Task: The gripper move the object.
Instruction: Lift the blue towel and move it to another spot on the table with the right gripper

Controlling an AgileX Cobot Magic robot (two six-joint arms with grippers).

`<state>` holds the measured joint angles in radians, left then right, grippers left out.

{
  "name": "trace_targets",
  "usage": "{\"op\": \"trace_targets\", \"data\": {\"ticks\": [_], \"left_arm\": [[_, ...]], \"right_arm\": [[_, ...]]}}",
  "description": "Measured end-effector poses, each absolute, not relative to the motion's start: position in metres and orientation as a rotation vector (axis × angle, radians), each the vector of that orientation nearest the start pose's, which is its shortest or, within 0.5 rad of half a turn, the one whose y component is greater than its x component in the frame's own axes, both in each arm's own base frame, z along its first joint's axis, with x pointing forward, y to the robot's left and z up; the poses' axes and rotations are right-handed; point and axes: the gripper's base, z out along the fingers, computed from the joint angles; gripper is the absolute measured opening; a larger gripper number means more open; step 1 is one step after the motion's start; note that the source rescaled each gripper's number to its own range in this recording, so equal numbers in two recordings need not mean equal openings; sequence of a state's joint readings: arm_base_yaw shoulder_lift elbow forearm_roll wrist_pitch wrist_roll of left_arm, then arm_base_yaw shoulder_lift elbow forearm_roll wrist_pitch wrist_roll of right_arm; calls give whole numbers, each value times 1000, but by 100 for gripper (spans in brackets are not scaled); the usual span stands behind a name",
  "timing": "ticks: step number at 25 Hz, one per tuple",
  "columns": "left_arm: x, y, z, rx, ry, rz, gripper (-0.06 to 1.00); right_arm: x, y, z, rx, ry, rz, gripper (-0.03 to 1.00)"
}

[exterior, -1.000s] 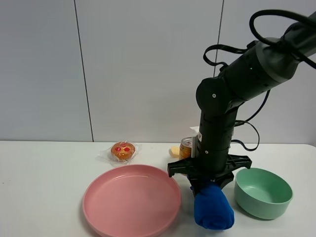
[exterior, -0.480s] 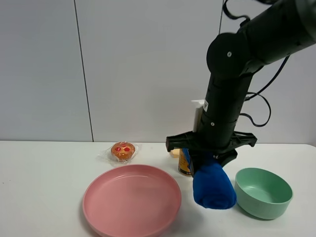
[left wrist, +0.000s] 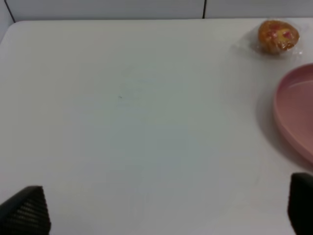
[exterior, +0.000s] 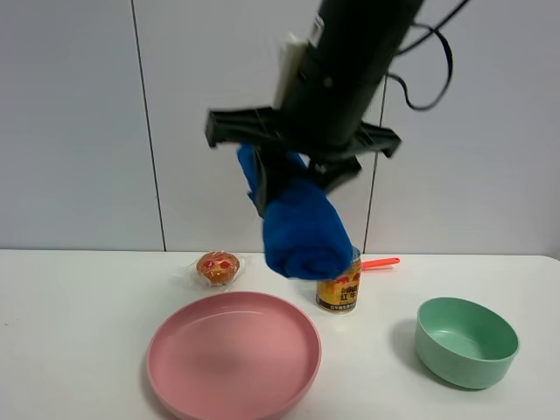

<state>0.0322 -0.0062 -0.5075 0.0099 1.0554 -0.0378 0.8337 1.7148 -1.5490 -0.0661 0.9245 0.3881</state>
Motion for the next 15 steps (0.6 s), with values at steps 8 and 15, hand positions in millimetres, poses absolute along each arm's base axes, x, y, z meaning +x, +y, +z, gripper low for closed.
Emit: {"op": "trace_targets", "data": {"ticks": [8, 15], "left_arm": [[-7, 1, 280, -71, 2024, 8, 100], [-7, 1, 280, -71, 2024, 10, 100]], "right_arm": [[271, 344, 357, -691, 2439, 434, 0], [303, 403, 317, -660, 2422, 480, 0]]}}
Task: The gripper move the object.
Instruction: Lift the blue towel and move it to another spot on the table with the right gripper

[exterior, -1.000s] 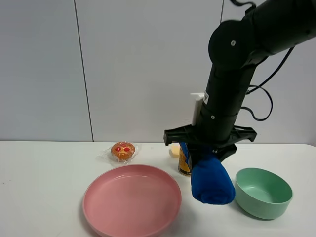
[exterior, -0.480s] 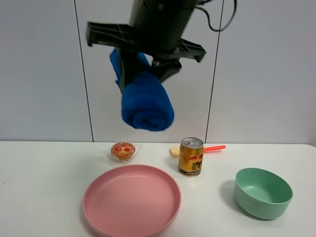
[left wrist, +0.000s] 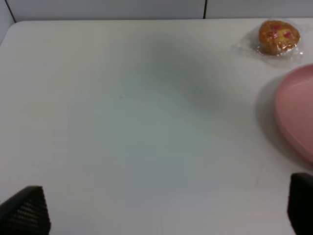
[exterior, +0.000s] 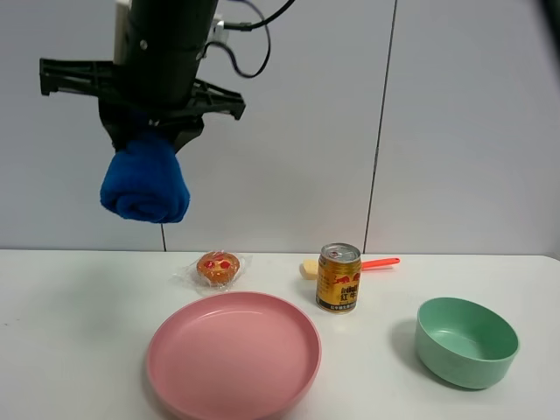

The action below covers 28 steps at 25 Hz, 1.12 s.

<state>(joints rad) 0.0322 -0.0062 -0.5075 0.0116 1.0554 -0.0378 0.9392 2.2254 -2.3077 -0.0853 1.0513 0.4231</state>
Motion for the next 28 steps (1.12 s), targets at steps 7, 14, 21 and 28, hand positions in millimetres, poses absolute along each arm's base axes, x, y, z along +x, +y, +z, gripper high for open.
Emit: {"op": "trace_targets", "data": {"ticks": [7, 14, 21, 28], "left_arm": [[-7, 1, 280, -71, 2024, 11, 100], [-7, 1, 280, -71, 2024, 11, 100], [-7, 1, 280, -71, 2024, 11, 100], [-7, 1, 280, -71, 2024, 12, 100]], "right_arm": [[334, 437, 246, -504, 2457, 465, 0], [360, 433, 213, -265, 2432, 417, 0], [382, 438, 182, -145, 2367, 553, 0], [399, 440, 160, -58, 2290, 692, 0]]}}
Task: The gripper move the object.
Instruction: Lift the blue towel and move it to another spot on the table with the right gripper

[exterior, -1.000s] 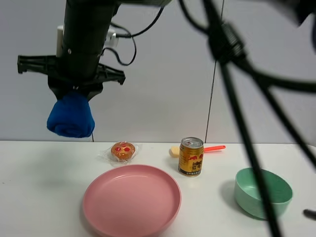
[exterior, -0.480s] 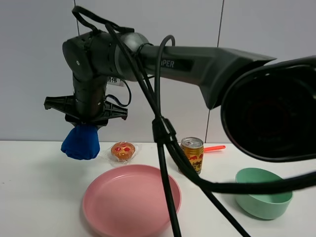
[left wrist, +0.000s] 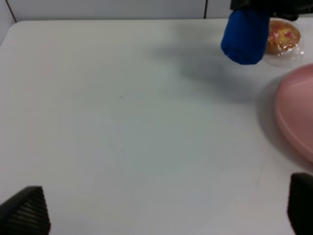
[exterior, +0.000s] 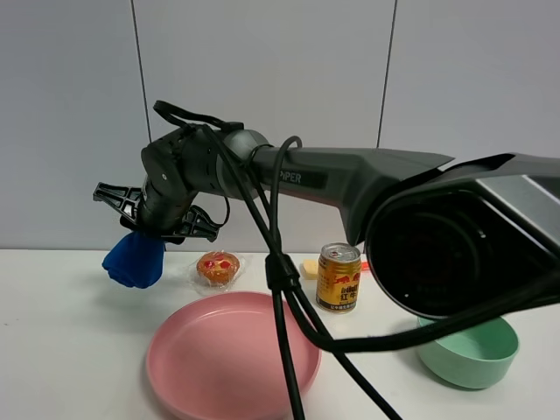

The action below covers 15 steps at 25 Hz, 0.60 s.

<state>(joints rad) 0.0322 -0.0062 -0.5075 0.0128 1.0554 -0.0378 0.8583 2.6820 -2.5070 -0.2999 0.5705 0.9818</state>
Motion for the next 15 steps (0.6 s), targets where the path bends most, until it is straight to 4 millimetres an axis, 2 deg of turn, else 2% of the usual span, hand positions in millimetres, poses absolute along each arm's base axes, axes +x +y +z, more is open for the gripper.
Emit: {"op": "trace_targets", "data": {"ticks": [4, 10, 15], "left_arm": [[-7, 1, 280, -71, 2024, 12, 100], [-7, 1, 280, -71, 2024, 12, 100], [-7, 1, 280, -71, 2024, 12, 100]], "right_arm": [[402, 444, 151, -62, 2260, 734, 0], [414, 435, 139, -36, 2247, 742, 0], [416, 435, 132, -38, 2245, 747, 0]]}}
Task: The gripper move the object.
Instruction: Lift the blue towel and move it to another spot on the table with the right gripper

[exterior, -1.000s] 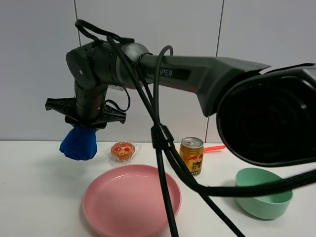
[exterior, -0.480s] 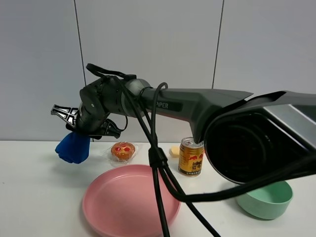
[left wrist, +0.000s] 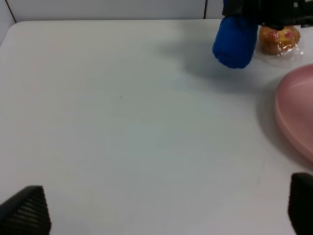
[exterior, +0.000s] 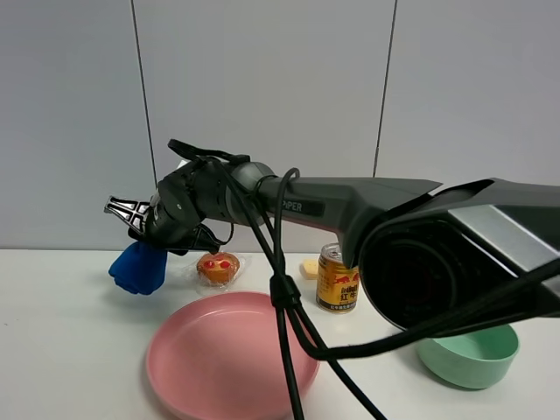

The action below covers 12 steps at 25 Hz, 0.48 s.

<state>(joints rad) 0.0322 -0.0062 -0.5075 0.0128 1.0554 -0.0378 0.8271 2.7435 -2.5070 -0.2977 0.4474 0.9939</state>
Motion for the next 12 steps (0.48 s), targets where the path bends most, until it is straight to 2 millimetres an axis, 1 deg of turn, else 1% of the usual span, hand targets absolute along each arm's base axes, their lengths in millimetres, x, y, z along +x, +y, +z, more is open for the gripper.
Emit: {"op": "trace_targets", "data": {"ticks": [6, 12], "left_arm": [[-7, 1, 280, -71, 2024, 12, 100], [-7, 1, 280, -71, 2024, 11, 100]], "right_arm": [[416, 436, 116, -43, 2263, 734, 0], [419, 434, 116, -41, 2257, 735, 0]]}}
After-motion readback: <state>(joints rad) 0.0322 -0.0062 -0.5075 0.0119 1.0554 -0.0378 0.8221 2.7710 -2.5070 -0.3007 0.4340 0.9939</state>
